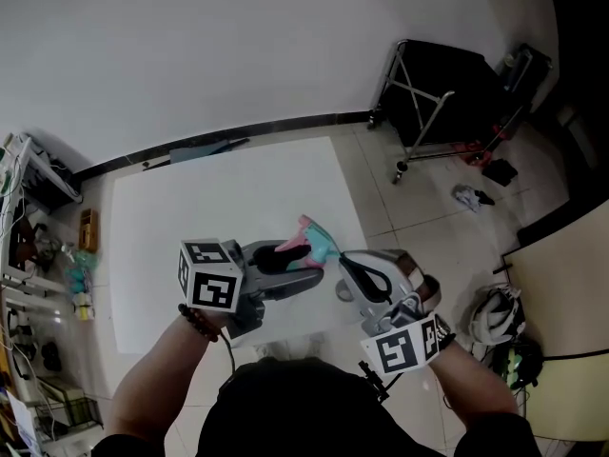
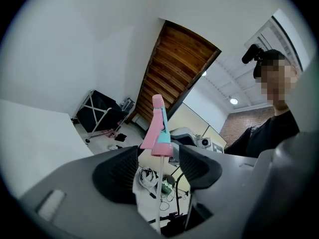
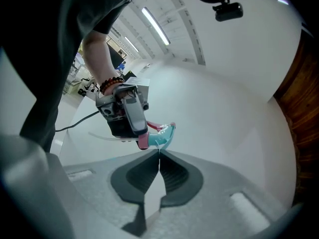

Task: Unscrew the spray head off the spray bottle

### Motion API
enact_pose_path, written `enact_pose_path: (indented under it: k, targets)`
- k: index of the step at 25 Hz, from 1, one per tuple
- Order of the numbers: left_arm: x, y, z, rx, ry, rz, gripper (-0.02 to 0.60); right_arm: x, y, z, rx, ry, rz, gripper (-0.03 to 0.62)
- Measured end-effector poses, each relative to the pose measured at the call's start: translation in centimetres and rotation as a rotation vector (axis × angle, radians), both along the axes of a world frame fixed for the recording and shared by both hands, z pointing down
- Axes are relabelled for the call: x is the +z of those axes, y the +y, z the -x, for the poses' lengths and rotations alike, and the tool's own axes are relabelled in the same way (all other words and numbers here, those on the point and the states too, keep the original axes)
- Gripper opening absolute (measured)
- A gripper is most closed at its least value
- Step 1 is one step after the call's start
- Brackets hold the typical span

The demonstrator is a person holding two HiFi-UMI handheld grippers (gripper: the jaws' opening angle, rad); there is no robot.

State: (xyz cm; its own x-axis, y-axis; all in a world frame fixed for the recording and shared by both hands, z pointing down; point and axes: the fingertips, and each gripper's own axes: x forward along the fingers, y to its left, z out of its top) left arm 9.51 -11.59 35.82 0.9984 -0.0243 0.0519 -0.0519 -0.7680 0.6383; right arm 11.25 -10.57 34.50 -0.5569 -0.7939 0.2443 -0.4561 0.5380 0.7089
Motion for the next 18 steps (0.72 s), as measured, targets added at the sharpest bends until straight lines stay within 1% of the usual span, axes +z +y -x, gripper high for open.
enact_pose_path:
  k: [4, 6, 7, 10, 14, 16, 18]
  targets:
    - [-0.36, 0.24, -0.19, 0.012, 0.013, -0.002, 0.224, -0.03, 0.12, 0.07, -0.02, 0.002, 0.001, -0.003]
    - [-0.53, 0.01, -0.43, 0.015, 0.018, -0.001, 0.168, -0.1, -0.18, -0.16, -0.025, 0.002, 0.003, -0.003]
    - [-0.59, 0.06, -0.3, 0.016, 0.019, -0.002, 0.15, -0.11, -0.15, -0.05, -0.026, 0.002, 0.003, -0.003]
    - [-0.61, 0.68, 0.48, 0.017, 0.011, -0.008, 0.149, 0.02, 0.48, 0.66, -0.026, -0.001, 0.005, -0.003]
    - [-0.53, 0.72, 0.53, 0.014, 0.011, -0.023, 0.146, 0.12, 0.5, 0.71, -0.026, -0.022, 0.026, -0.002]
    - [-0.43, 0.58, 0.42, 0.011, -0.005, -0.045, 0.146, 0.28, 0.36, 0.59, -0.035, -0.039, 0.054, 0.002]
    - [-0.38, 0.45, 0.32, 0.007, -0.022, -0.074, 0.147, 0.48, 0.28, 0.35, -0.046, -0.072, 0.106, 0.012]
